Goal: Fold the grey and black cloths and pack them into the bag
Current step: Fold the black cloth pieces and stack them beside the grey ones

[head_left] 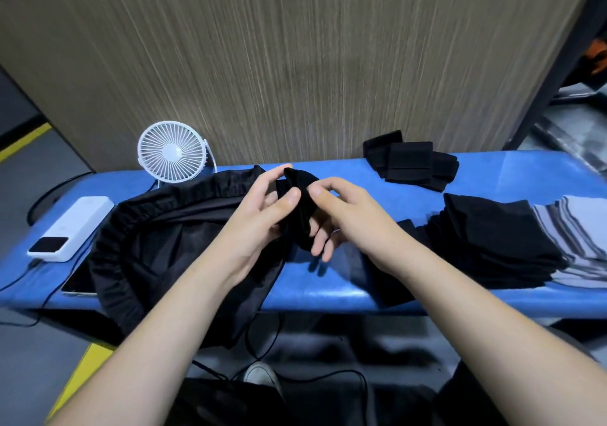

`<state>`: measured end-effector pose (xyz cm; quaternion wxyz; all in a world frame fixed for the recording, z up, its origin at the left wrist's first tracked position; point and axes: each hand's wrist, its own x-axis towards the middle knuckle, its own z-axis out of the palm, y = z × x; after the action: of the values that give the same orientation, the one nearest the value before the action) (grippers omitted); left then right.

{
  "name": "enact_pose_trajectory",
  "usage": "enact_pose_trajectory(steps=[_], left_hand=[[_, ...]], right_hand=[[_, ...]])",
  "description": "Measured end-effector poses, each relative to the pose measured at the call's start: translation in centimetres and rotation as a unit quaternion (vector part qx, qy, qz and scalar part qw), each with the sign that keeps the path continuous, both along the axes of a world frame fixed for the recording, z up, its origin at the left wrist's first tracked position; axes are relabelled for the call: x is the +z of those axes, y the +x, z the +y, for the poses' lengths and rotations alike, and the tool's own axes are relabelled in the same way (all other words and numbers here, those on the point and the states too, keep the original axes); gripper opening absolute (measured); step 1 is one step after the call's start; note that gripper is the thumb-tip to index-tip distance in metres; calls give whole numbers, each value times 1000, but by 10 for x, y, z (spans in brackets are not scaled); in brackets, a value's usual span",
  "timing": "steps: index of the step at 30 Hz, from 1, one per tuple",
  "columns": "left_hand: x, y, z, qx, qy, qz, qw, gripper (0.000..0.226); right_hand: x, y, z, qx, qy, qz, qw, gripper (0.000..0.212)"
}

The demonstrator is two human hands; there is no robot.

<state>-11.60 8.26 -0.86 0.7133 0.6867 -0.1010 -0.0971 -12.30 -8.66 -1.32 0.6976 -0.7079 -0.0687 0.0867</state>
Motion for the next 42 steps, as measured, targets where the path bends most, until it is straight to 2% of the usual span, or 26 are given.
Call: enact_pose_trajectory(steps=[1, 6, 10, 12, 15, 18, 21, 25, 30, 34, 39, 42], left_hand=[[1, -1, 0, 2, -3, 0, 1000, 51], [-3, 1, -2, 49, 11, -18, 999, 62], [4, 3, 2, 62, -39, -36, 997, 68], [9, 3, 6, 48, -69, -44, 995, 66], [11, 6, 9, 27, -97, -36, 994, 49], [11, 9, 4, 16, -93, -20, 995, 40], [14, 12, -9, 28, -78, -18, 996, 38], [15, 16, -34, 43, -32, -35, 998, 32], [16, 13, -78, -13, -1, -60, 998, 35], [20, 5, -121, -61, 23, -82, 995, 40], [16, -7, -174, -94, 79, -83, 989, 43], [7, -13, -195, -122, 125, -66, 982, 37]], right_hand=[[-1, 0, 0, 5, -2, -3, 1000, 24], [-6, -2, 1, 25, -39, -29, 998, 39], [-7, 2, -4, -62, -95, -100, 988, 36], [-6, 5, -9, -104, -111, -106, 983, 36], [-3, 5, -16, -86, -48, -45, 994, 38], [-3, 2, -21, -21, 106, 19, 994, 37], [1, 0, -29, -31, 183, 24, 982, 37], [9, -4, -55, -95, 149, -15, 984, 38], [18, -19, -101, -165, 113, -46, 979, 39], [24, -39, -148, -247, 44, -57, 966, 33], [18, -65, -205, -302, -77, -51, 949, 28], [5, -72, -226, -316, -213, -66, 922, 28]])
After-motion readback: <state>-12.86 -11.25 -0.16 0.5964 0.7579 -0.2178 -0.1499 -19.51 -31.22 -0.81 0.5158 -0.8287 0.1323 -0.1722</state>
